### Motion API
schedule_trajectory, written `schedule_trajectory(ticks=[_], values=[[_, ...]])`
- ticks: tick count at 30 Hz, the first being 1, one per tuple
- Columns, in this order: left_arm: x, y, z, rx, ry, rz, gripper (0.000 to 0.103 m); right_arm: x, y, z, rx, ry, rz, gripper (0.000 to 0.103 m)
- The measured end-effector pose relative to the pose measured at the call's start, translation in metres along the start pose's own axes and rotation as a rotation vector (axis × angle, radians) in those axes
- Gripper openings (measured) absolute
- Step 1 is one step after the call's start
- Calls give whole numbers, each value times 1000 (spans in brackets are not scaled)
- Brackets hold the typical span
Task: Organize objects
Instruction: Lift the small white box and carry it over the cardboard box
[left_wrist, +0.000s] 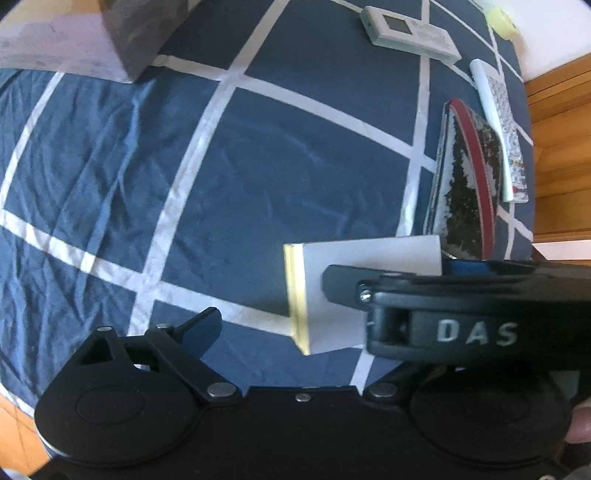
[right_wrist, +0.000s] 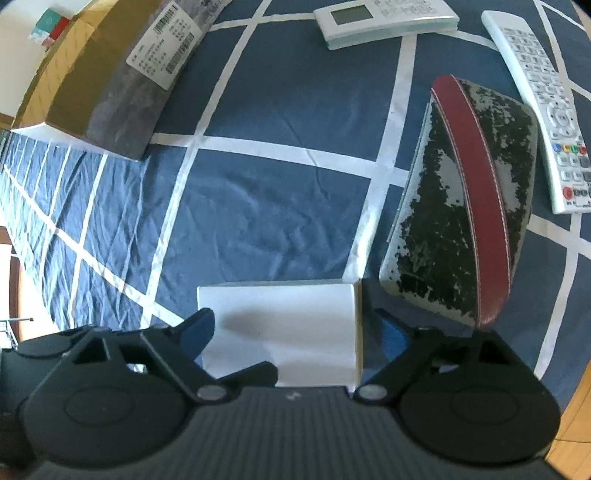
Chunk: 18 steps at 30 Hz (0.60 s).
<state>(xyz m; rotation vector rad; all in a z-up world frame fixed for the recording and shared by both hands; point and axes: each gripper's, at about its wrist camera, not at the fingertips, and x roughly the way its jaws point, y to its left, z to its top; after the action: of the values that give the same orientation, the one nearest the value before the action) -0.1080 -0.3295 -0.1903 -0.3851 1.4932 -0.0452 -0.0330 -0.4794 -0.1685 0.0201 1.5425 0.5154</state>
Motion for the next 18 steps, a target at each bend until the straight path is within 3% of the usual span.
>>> schedule_trajectory(ticks=[12, 18], values=[[2, -3, 7, -15, 9, -112, 68, 3, -8, 6, 8, 17, 46, 86], [2, -4, 7, -3, 9, -115, 67, 3, -8, 8, 13, 15, 49, 84]])
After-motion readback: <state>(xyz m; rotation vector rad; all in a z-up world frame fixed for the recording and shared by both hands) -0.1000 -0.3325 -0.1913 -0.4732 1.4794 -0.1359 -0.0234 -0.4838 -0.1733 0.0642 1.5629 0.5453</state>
